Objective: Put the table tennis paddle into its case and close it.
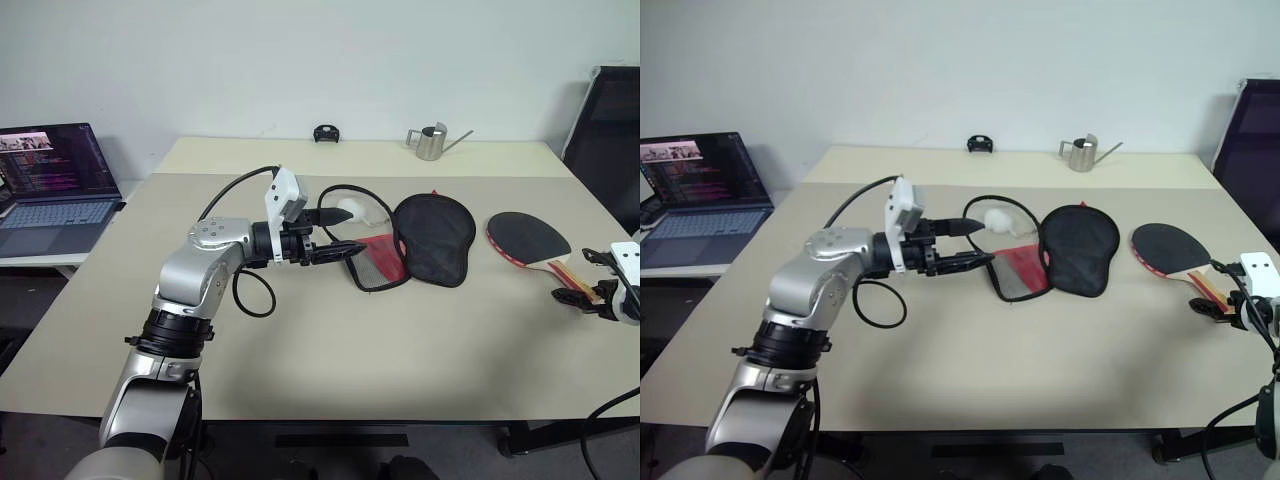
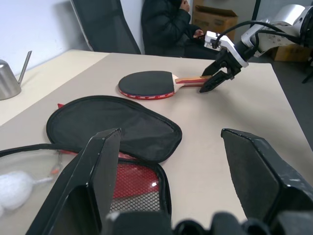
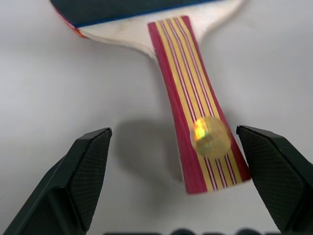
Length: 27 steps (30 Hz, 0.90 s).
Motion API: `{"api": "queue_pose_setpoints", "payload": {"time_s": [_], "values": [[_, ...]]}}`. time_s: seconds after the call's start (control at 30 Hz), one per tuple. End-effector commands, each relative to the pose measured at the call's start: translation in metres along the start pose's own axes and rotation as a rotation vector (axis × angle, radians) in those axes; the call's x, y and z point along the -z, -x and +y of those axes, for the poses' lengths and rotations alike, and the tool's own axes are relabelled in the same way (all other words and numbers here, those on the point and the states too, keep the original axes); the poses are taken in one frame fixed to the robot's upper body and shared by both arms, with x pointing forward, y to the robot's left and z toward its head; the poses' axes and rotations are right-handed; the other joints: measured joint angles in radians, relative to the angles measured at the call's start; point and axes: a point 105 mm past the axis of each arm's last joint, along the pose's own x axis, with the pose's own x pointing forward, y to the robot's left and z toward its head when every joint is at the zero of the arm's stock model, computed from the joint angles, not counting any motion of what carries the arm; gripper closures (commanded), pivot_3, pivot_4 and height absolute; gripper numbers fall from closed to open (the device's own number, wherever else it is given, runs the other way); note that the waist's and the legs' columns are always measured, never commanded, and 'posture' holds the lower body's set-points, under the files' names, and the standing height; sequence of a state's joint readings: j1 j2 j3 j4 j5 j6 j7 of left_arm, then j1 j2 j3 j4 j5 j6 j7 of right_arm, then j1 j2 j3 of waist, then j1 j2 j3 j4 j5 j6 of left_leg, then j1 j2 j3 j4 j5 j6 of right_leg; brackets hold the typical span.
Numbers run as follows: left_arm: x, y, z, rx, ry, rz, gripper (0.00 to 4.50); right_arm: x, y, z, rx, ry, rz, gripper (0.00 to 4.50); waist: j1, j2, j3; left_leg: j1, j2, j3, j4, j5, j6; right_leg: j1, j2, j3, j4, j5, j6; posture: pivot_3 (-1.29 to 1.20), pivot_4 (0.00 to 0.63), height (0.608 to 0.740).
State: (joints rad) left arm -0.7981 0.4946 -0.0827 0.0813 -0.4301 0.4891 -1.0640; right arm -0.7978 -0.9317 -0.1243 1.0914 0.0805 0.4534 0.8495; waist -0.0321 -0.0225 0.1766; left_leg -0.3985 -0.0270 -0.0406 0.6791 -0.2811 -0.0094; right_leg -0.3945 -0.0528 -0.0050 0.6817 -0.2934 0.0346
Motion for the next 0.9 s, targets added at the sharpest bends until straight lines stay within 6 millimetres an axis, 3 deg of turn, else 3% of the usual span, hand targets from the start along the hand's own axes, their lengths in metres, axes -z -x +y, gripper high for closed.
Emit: {"api": "queue_pose_setpoints", "payload": {"time_s": [0.03, 0.17, 0.5, 0.87, 0.9], "values": [[-0.011, 0.001, -0.001, 0.007, -0.051, -0.022, 0.94, -0.016, 0.0, 0.019, -0.113, 0.023, -0.039, 0.01, -0.001, 0.0, 0.0, 0.0, 0.0, 0.0, 0.0, 0.0, 0.0, 0.0, 0.0, 0.0, 0.0, 0.0, 0.0, 0.0, 0.15, 0.74], [-0.009, 0.002, 0.0, 0.002, -0.047, -0.019, 0.94, -0.015, -0.003, 0.031, -0.157, 0.03, -0.031, 0.01, -0.001, 0.0, 0.0, 0.0, 0.0, 0.0, 0.0, 0.0, 0.0, 0.0, 0.0, 0.0, 0.0, 0.0, 0.0, 0.0, 0.15, 0.74], [-0.009, 0.001, 0.001, -0.003, -0.051, -0.018, 0.94, -0.017, -0.027, 0.029, 0.03, 0.052, -0.061, 0.01, -0.001, 0.0, 0.0, 0.001, 0.0, -0.001, 0.001, 0.0, 0.0, 0.001, 0.0, 0.0, 0.0, 0.0, 0.0, 0.0, 0.15, 0.74], [-0.008, 0.005, 0.004, -0.021, -0.053, -0.012, 0.94, -0.017, -0.04, 0.034, 0.051, -0.016, -0.08, 0.01, -0.003, 0.0, 0.0, 0.016, 0.0, 0.001, 0.0, -0.001, 0.002, 0.015, 0.0, 0.001, 0.0, 0.001, 0.0, 0.0, 0.15, 0.74], [-0.008, 0.005, 0.004, -0.022, -0.053, -0.012, 0.94, -0.018, -0.042, 0.035, 0.05, -0.023, -0.082, 0.19, -0.003, 0.0, 0.0, 0.018, 0.0, 0.001, 0.0, -0.001, 0.003, 0.016, 0.0, 0.002, 0.0, 0.001, 0.0, 0.0, 0.15, 0.74]]}}
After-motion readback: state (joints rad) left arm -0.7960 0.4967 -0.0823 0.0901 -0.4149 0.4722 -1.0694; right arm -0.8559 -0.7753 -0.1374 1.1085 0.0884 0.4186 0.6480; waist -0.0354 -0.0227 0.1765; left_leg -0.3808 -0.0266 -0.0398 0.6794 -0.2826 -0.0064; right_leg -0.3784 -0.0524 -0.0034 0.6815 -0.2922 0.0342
